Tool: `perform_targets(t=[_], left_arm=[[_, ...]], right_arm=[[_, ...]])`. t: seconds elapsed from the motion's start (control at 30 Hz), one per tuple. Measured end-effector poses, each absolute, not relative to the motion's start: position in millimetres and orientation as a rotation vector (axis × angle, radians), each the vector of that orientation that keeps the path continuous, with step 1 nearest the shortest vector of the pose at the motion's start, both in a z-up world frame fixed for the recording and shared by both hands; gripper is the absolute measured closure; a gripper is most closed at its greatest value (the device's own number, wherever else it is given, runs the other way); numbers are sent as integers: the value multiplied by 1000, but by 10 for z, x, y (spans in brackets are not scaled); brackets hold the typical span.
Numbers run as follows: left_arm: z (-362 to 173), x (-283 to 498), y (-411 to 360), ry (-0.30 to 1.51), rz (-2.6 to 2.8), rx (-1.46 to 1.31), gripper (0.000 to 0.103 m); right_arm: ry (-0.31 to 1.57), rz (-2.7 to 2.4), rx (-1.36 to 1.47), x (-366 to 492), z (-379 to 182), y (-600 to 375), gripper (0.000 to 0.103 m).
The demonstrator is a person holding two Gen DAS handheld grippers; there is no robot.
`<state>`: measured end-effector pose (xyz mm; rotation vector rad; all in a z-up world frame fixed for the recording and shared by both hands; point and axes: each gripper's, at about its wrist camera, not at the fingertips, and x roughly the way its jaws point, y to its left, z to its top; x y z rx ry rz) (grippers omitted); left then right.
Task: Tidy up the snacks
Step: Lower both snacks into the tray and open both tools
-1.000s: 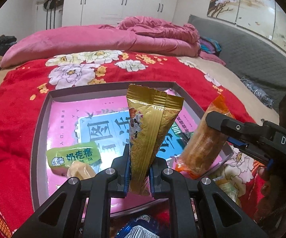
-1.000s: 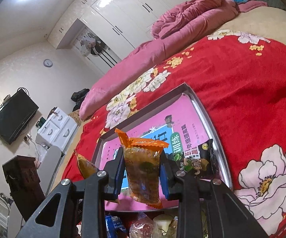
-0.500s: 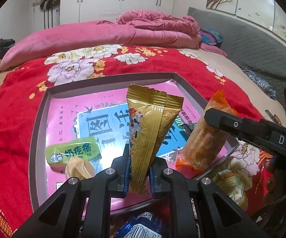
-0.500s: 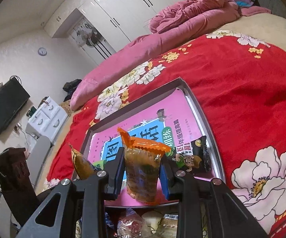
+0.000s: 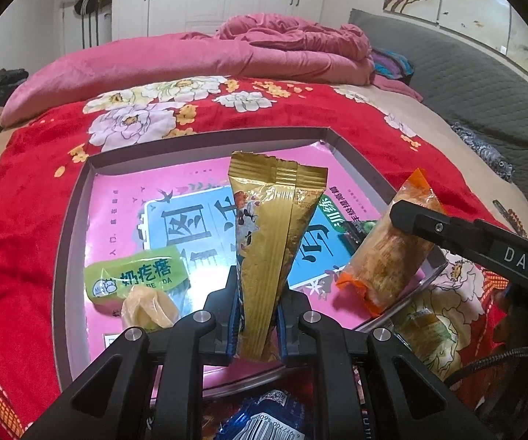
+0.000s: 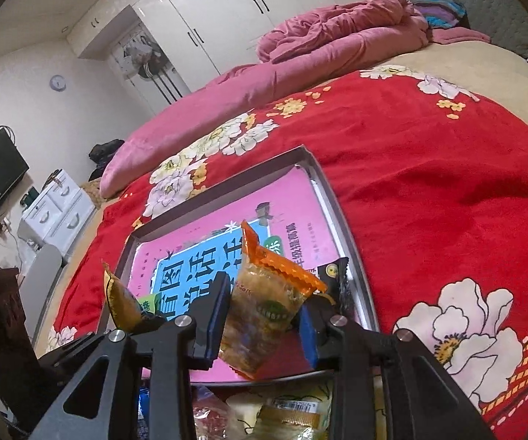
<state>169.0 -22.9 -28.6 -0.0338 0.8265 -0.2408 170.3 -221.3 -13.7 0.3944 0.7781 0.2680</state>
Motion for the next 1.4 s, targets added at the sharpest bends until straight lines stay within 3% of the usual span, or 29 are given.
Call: perform_targets(t=[0.33,0.8,1.27,1.4], left_arm=[[-312,1707,-193,842,-230,-52,80],[-315,1711,-166,842,-226,-65,68],[-296,1708,-103,839,-219,-98,58],[-274,1690,-104,829,-219,-97,50]], right_arm=[[779,217,419,1706,-157,-2365,58],[767,216,415,1694,-128,-2395,56],[738,219,365,1667,-53,-2334,47],[730,217,347,1662,-30,-2318,45]])
